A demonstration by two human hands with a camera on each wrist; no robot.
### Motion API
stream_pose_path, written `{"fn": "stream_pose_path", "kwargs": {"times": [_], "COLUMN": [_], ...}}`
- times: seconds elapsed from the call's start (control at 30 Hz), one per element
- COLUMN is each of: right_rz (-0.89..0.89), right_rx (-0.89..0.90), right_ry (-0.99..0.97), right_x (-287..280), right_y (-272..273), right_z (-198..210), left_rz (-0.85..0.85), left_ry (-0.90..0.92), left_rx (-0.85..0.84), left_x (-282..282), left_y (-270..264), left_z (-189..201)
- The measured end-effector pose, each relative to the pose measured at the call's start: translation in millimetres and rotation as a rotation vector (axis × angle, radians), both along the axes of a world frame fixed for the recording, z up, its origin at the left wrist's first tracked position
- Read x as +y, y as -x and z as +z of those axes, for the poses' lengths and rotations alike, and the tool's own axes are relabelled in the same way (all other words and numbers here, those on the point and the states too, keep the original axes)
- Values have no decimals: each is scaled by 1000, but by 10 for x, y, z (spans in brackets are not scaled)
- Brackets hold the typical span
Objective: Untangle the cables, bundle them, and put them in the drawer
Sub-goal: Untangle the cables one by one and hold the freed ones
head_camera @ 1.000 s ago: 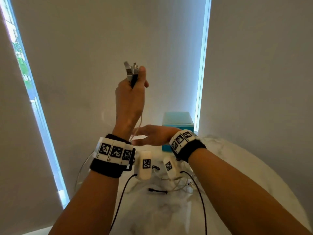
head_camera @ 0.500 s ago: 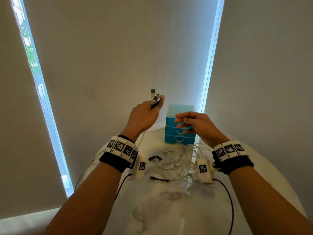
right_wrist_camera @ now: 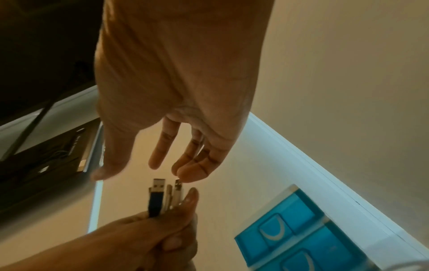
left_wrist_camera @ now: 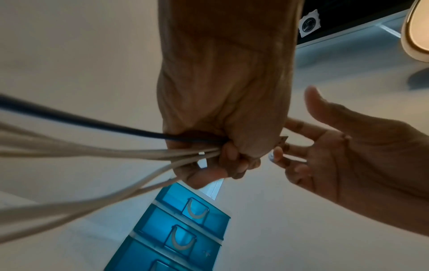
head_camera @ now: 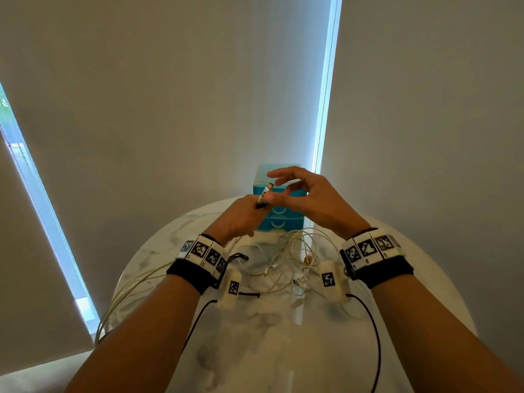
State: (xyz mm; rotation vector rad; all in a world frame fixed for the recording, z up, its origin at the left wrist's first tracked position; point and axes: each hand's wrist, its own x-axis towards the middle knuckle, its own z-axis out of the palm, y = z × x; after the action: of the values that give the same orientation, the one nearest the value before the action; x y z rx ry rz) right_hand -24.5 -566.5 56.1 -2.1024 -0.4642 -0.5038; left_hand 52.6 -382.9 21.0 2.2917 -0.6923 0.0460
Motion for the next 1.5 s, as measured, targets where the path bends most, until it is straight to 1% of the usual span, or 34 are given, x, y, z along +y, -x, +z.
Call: {"fn": "stream_pose_path", "kwargs": {"times": [0.07,0.17,0.23,0.27,0.37,0.4,0.43,0.5,0.57,0.6,0.63,0.67,0.73,0.77,0.8,0.97,1.0,1.07,1.1,1.13,1.2,1.27,1.3,1.33,1.37,1.4,1.43,1.5], "right_rz": [-55,-170,-182,-167,-75,-51,-42,-90,-165,-180,-158,-100,36,79,105,119,123,122,102,66,-62,-240,-291,-286,-222,-139,-82,-72], "right_rx": [-71,-130,-125,-89,-10,9,24,14,15,44,103,185,328,384,428,579,584,540,503,454,301,71,-38,-122,-168,-189,-198,-202], "right_ry": [93,42,13,45,318,365,361,255,143,136,177,274,572,695,769,938,949,938,880,772,448,97,-112,-347,-576,-740,-808,-739], "right_x": [58,117,198,248,370,378,367,286,229,236,266,319,458,527,583,640,620,546,476,392,190,1,-85,-158,-219,-274,-314,-332], "right_y": [-20,-67,-83,-91,-113,-111,-110,-135,-139,-133,-128,-119,-77,-59,-46,-76,-84,-85,-102,-125,-181,-199,-172,-137,-87,-44,-16,11], "right_z": [-1,-21,-18,-8,108,171,237,300,200,89,-56,-225,-540,-654,-732,-892,-903,-850,-806,-744,-587,-371,-236,-98,44,163,241,280], "left_rz": [19,36,67,71,51,53,68,120,162,175,184,193,196,186,174,158,154,138,132,131,139,153,161,164,160,152,142,108], "left_ry": [-43,11,61,72,14,-1,8,58,83,82,75,62,54,62,66,90,93,93,92,95,122,181,204,216,223,230,245,280], "left_rx": [-89,-116,-135,-134,-144,-148,-156,-163,-136,-119,-109,-99,-69,-55,-45,-32,-28,-33,-44,-56,-78,-89,-94,-106,-123,-139,-146,-148], "left_x": [-15,-28,-11,6,81,123,177,294,405,449,485,509,525,520,512,496,489,469,459,451,444,431,412,391,366,334,305,242], "left_y": [-1,65,79,77,71,50,26,-32,-70,-85,-96,-105,-106,-103,-96,-66,-54,-30,-18,-5,9,20,37,52,65,74,88,117], "left_z": [-16,14,82,123,222,246,270,320,330,319,297,270,230,217,212,166,155,135,132,134,143,160,174,185,191,186,176,154]}}
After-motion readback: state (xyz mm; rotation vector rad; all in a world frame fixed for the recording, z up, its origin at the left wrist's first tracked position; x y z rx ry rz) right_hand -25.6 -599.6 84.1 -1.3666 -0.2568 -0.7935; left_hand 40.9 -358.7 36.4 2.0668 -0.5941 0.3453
